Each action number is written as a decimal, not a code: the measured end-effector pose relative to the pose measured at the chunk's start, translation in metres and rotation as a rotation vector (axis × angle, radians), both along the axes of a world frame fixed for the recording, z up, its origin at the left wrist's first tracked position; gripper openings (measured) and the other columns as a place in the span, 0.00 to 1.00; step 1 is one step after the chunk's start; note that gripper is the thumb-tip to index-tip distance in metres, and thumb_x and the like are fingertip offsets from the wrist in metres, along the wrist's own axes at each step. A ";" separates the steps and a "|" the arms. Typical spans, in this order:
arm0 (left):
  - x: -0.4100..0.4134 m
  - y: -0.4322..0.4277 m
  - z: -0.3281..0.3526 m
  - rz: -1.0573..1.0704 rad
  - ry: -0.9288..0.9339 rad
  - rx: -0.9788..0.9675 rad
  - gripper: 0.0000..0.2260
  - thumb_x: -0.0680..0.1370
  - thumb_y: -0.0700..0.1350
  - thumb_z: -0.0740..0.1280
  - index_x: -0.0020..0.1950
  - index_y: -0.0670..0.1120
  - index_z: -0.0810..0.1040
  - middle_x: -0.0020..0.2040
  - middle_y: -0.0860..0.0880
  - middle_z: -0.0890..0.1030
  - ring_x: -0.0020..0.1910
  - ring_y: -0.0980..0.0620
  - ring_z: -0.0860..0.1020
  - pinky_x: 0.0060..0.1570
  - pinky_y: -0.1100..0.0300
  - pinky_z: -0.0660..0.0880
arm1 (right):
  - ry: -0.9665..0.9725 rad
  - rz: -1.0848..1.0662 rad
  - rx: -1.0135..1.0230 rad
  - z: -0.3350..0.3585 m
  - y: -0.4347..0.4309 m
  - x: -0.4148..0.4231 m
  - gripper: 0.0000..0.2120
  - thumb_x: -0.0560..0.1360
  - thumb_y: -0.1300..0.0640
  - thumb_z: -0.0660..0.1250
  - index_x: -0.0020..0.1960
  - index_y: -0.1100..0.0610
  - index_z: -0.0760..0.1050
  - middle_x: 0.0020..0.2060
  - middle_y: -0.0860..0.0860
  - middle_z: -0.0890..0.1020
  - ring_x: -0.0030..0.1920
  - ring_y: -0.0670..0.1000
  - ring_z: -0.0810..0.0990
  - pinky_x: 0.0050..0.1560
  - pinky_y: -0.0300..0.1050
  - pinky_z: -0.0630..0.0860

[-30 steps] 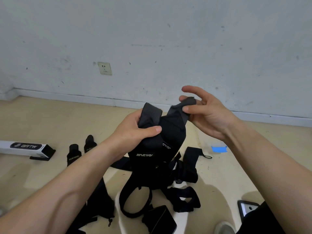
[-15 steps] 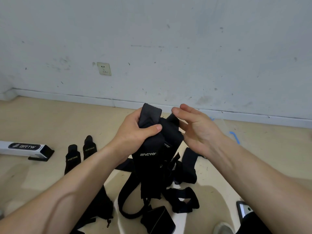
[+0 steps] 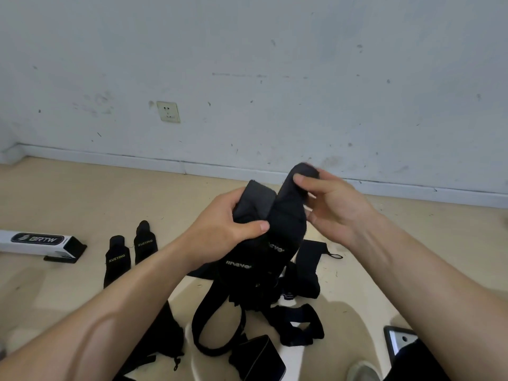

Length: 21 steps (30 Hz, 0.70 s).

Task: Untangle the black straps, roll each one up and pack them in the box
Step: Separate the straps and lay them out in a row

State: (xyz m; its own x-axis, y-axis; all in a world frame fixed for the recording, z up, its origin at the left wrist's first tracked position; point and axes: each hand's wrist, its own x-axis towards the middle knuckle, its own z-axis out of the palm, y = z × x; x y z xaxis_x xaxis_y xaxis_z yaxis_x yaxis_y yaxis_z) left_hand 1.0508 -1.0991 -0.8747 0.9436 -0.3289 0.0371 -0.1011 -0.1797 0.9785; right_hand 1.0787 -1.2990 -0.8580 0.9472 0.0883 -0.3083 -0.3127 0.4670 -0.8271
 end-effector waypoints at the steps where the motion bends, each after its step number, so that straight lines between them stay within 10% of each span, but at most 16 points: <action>1: 0.000 0.000 -0.003 0.001 0.028 -0.004 0.11 0.78 0.31 0.71 0.58 0.42 0.81 0.50 0.49 0.87 0.49 0.54 0.85 0.50 0.63 0.79 | -0.036 -0.005 0.011 0.003 -0.002 0.000 0.12 0.77 0.68 0.68 0.56 0.56 0.80 0.41 0.52 0.82 0.43 0.52 0.83 0.44 0.48 0.81; 6: 0.004 -0.005 -0.014 0.241 0.202 -0.049 0.03 0.80 0.38 0.71 0.53 0.40 0.81 0.43 0.48 0.87 0.43 0.49 0.84 0.43 0.64 0.81 | -0.164 -0.042 0.040 0.020 0.000 -0.006 0.14 0.76 0.72 0.67 0.58 0.59 0.77 0.38 0.55 0.83 0.38 0.54 0.85 0.39 0.50 0.83; 10: 0.011 -0.001 -0.006 0.439 0.298 -0.101 0.14 0.87 0.47 0.61 0.54 0.38 0.82 0.46 0.47 0.88 0.40 0.51 0.87 0.40 0.62 0.82 | -0.296 0.056 -0.247 0.036 -0.012 -0.013 0.14 0.73 0.73 0.69 0.56 0.61 0.78 0.36 0.55 0.84 0.34 0.55 0.84 0.34 0.47 0.81; 15: 0.012 -0.006 -0.004 0.402 0.253 -0.166 0.14 0.87 0.47 0.61 0.51 0.43 0.84 0.45 0.50 0.88 0.45 0.51 0.87 0.44 0.60 0.80 | -0.210 0.403 -0.303 0.045 -0.002 -0.035 0.14 0.67 0.69 0.72 0.51 0.61 0.79 0.35 0.57 0.84 0.32 0.53 0.83 0.32 0.45 0.80; 21: 0.006 -0.023 -0.009 0.267 0.183 -0.339 0.09 0.84 0.40 0.64 0.60 0.43 0.83 0.48 0.42 0.88 0.48 0.45 0.86 0.46 0.58 0.80 | -0.256 0.182 -0.393 0.034 0.018 -0.033 0.09 0.73 0.69 0.73 0.44 0.57 0.80 0.34 0.50 0.85 0.33 0.49 0.83 0.35 0.43 0.80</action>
State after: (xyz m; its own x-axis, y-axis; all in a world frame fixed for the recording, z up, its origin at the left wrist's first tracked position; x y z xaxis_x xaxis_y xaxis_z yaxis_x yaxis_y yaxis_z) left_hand 1.0566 -1.1218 -0.8835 0.9946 -0.0721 -0.0744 0.0850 0.1572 0.9839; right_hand 1.0458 -1.2809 -0.8236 0.9769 0.1824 -0.1113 -0.1242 0.0613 -0.9904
